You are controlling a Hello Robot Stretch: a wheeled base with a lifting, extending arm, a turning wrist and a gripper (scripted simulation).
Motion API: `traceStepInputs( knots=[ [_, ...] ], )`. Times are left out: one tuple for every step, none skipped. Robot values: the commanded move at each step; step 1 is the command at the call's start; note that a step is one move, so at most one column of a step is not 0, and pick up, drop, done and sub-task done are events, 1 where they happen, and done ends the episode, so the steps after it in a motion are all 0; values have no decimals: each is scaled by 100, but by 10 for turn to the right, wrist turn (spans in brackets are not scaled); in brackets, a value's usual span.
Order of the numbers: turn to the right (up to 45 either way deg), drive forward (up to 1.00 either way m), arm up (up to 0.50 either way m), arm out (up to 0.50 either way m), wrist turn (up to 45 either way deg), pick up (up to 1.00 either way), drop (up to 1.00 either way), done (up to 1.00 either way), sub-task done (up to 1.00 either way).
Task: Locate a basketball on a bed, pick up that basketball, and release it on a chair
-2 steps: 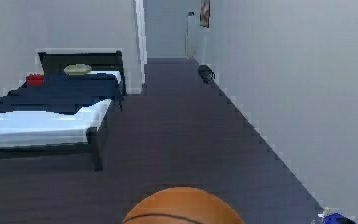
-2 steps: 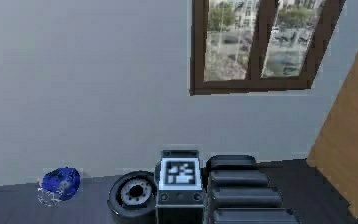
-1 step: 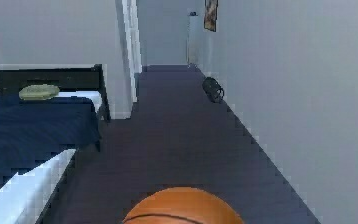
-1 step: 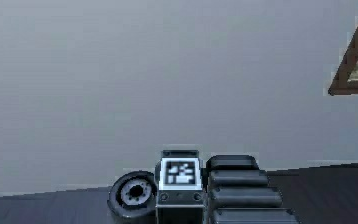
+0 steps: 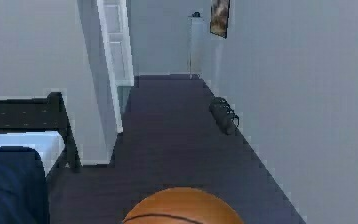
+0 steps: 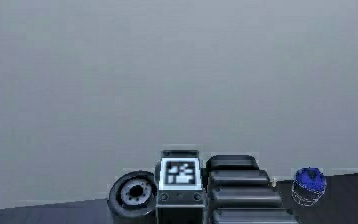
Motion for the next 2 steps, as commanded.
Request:
traceStepInputs(
  knots=[
    [0, 100, 0, 0, 0, 0, 0, 0, 0],
    [0, 100, 0, 0, 0, 0, 0, 0, 0]
  ],
)
